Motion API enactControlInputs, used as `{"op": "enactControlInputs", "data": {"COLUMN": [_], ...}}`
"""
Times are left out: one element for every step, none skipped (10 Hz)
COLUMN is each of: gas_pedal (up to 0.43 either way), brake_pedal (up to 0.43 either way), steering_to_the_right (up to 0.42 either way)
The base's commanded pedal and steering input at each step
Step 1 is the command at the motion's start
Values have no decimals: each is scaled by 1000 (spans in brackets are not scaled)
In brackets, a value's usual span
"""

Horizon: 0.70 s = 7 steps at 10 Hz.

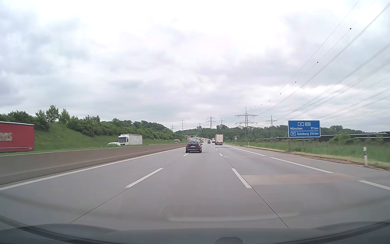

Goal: Follow the waypoints while adhering to traffic rules and regulations

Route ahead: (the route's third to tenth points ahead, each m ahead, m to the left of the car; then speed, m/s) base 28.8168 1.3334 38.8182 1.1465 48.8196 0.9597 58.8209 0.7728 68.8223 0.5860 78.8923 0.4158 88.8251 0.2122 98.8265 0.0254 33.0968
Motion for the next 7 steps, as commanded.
{"op": "enactControlInputs", "data": {"gas_pedal": [339, 339, 339, 339, 339, 339, 339], "brake_pedal": [0, 0, 0, 0, 0, 0, 0], "steering_to_the_right": [-1, -2, -1, -1, -1, -2, -2]}}
